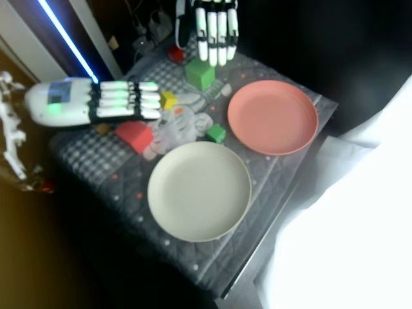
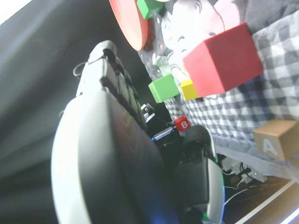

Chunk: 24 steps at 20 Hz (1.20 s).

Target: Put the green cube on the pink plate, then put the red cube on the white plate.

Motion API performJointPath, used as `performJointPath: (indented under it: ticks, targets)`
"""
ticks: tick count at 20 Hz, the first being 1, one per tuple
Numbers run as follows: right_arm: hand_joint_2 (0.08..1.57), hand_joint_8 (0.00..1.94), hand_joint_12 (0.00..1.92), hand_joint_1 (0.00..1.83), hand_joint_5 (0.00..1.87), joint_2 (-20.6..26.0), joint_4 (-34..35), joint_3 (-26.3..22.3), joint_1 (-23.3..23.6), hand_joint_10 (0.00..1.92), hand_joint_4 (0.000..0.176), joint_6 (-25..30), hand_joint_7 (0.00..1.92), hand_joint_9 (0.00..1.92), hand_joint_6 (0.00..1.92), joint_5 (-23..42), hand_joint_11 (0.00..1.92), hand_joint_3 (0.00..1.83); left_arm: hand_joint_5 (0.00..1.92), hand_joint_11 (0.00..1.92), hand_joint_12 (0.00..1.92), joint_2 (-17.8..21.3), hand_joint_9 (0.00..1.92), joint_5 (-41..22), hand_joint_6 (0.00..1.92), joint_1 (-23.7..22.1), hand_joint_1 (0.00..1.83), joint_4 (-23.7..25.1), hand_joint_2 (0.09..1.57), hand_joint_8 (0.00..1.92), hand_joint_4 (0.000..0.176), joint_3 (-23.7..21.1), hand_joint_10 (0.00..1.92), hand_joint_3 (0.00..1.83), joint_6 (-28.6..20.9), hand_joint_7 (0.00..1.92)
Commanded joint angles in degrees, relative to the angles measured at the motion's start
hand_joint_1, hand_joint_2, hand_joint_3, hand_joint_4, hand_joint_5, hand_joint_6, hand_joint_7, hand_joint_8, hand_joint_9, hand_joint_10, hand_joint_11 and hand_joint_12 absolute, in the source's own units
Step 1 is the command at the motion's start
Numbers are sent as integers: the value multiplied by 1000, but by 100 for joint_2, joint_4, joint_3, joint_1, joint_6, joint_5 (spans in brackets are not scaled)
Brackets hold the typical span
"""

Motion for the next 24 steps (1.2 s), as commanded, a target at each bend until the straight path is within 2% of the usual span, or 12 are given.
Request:
performJointPath:
  ticks: [1,3,5,8,10,11,13,14,18,21,23,24]
  targets:
    - [833,187,1339,774,438,8,110,10,32,462,0,8,595,426,362,-685,0,117,184,0,815,-16,252,-629,2,-29,557,7,942,3,117,5,35,0,-12,221]
    - [839,183,1381,756,459,7,110,10,32,473,0,8,621,451,360,-685,0,103,180,0,718,-18,231,-631,2,-24,565,7,936,1,101,7,13,0,-12,203]
    - [848,103,1319,760,512,-1,110,10,32,384,0,8,641,458,285,-685,0,45,191,0,700,-46,225,-562,3,-28,549,7,933,0,98,33,5,0,-12,191]
    - [856,89,1313,779,519,-13,110,16,40,369,0,8,643,462,274,-685,0,39,227,0,967,-199,302,-302,3,-27,562,5,954,7,81,136,20,2,-12,247]
    - [862,86,1346,788,519,-10,110,15,40,378,0,8,647,473,276,-685,0,37,253,0,1108,-313,379,-130,8,-27,548,7,982,19,44,235,43,5,-12,308]
    - [857,83,1348,804,519,-10,110,15,45,378,0,8,643,471,277,-685,0,34,266,0,1262,-368,436,-22,9,-25,537,8,988,29,41,276,67,3,-12,355]
    - [863,77,1343,792,509,-12,110,15,60,387,0,8,642,462,281,-686,0,29,293,0,1393,-431,482,144,12,-23,571,8,991,30,35,323,94,0,-12,400]
    - [869,77,1349,775,497,-14,110,16,66,390,0,8,645,464,277,-686,0,30,323,24,1387,-459,497,205,16,-23,581,8,986,34,3,344,110,0,-12,438]
    - [858,68,1356,808,514,-21,110,19,76,387,0,8,651,463,284,-686,0,19,368,67,1233,-528,530,409,12,-18,624,25,1005,27,0,393,118,2,-12,510]
    - [874,65,1378,743,517,-27,110,21,84,396,0,8,666,469,297,-686,0,19,436,158,1263,-583,620,513,34,-11,704,31,1031,57,0,449,162,8,-12,604]
    - [869,53,1338,757,518,-30,110,23,85,384,0,8,659,457,297,-686,0,13,538,295,1442,-627,581,533,12,-14,753,23,1177,78,0,515,645,0,-12,734]
    - [857,46,1305,810,528,-32,110,25,86,369,0,8,658,453,295,-686,0,6,552,612,1469,-640,776,509,1166,-14,1183,5,1275,1370,0,552,982,0,-12,796]
